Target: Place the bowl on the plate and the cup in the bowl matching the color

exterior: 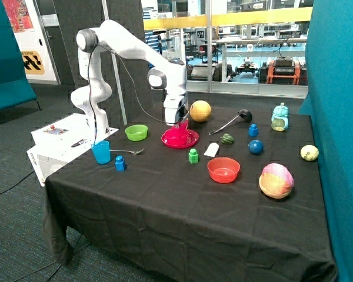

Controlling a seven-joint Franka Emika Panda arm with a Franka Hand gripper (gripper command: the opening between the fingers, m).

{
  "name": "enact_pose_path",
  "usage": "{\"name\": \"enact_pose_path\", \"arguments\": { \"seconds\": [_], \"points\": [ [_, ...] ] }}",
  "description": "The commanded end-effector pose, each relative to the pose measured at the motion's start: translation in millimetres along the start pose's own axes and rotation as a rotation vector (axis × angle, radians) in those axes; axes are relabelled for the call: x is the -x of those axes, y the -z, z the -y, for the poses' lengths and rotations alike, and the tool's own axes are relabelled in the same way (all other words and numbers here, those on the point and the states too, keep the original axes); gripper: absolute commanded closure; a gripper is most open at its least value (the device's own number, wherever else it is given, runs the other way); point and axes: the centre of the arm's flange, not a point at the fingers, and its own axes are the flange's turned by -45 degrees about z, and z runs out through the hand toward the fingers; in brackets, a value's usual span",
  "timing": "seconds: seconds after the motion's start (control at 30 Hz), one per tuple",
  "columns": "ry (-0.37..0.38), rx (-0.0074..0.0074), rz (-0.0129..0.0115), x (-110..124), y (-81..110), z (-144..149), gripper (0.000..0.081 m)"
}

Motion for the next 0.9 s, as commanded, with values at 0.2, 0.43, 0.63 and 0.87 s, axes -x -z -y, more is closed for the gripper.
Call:
{"name": "enact_pose_path", "arguments": {
  "seconds": [0.2, 0.43, 0.63, 0.87],
  "points": [
    [-0.008, 0.0001, -0.0023, 1, -27.5, 3, 0.0808],
    [0.012, 0.0001, -0.0023, 2, -32.5, 9, 0.0808],
    [0.028, 0.0001, -0.0023, -1, -29.2, 10, 0.0464],
    [0.034, 0.0002, -0.0023, -1, -27.6, 8, 0.0252]
  ]
}}
